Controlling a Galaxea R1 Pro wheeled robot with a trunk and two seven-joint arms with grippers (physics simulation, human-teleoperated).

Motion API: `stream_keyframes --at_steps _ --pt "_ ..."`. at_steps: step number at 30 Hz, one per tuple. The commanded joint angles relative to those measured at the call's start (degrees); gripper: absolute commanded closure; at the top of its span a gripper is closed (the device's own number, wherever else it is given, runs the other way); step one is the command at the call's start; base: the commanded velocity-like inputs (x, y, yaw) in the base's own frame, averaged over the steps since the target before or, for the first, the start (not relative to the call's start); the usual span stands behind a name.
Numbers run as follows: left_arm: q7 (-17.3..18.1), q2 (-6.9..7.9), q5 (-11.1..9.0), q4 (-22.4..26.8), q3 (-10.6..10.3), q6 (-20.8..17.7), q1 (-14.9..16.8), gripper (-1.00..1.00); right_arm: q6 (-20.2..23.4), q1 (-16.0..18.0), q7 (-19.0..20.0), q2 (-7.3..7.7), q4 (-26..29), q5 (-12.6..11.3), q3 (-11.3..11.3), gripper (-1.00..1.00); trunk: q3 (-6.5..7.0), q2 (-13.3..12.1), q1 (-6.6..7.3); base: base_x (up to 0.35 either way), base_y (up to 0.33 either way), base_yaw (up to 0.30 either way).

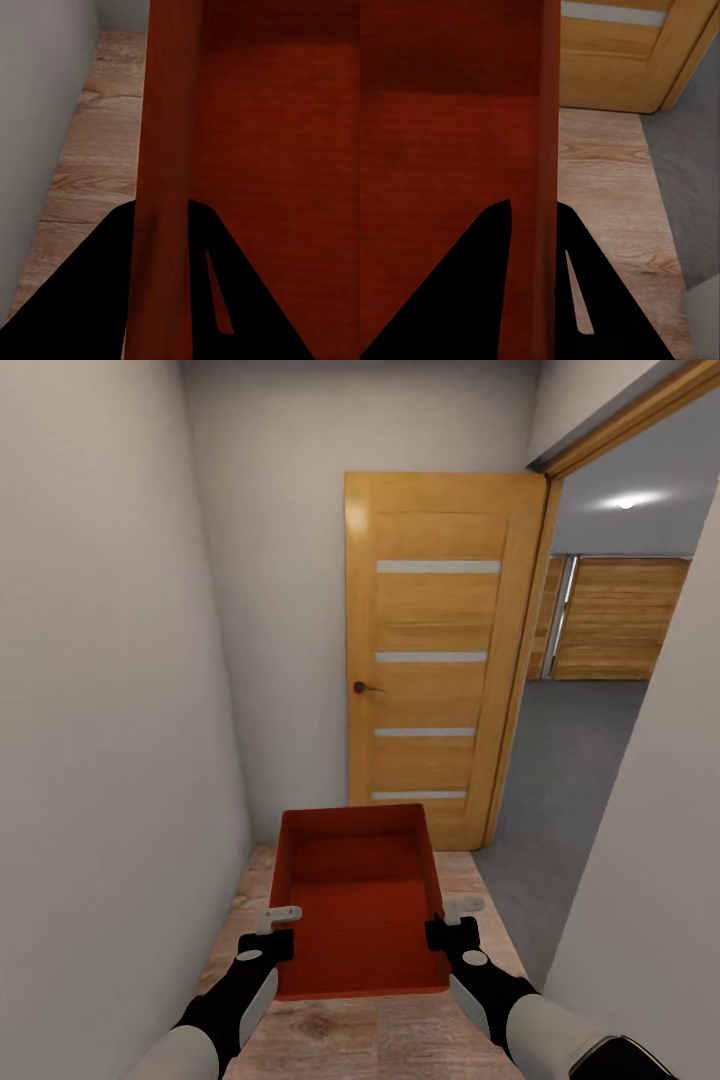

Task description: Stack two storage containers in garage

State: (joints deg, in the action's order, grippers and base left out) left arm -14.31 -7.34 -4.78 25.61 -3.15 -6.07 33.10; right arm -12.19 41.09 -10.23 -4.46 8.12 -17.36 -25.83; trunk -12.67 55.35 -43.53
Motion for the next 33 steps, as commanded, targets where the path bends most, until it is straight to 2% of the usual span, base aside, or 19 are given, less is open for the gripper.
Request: stream_keyframes --at_steps 1,6,12,33 --pt "-3.5 1.62 0.8 0.3 1.3 0.4 0.0 1.0 0.1 0.0 0.0 -0.02 0.0 -2.8 2.4 1.0 -0.08 0.1 -0.04 0.324 0.0 0.0" --pt "-3.5 1.62 0.8 0.3 1.3 0.4 0.0 1.0 0.1 0.0 0.0 -0.02 0.0 -2.8 2.4 1.0 -0.06 0.1 -0.04 0.324 0.008 -0.049" --pt "-3.6 1.62 0.8 0.3 1.3 0.4 0.0 1.0 0.1 0.0 0.0 -0.02 0.0 -2.8 2.4 1.0 0.03 0.1 -0.04 0.32 0.097 -0.225" --pt "-3.5 1.53 0.8 0.3 1.3 0.3 0.0 1.0 0.1 0.0 0.0 -0.02 0.0 -2.8 2.4 1.0 0.07 0.1 -0.04 0.276 0.241 -0.288"
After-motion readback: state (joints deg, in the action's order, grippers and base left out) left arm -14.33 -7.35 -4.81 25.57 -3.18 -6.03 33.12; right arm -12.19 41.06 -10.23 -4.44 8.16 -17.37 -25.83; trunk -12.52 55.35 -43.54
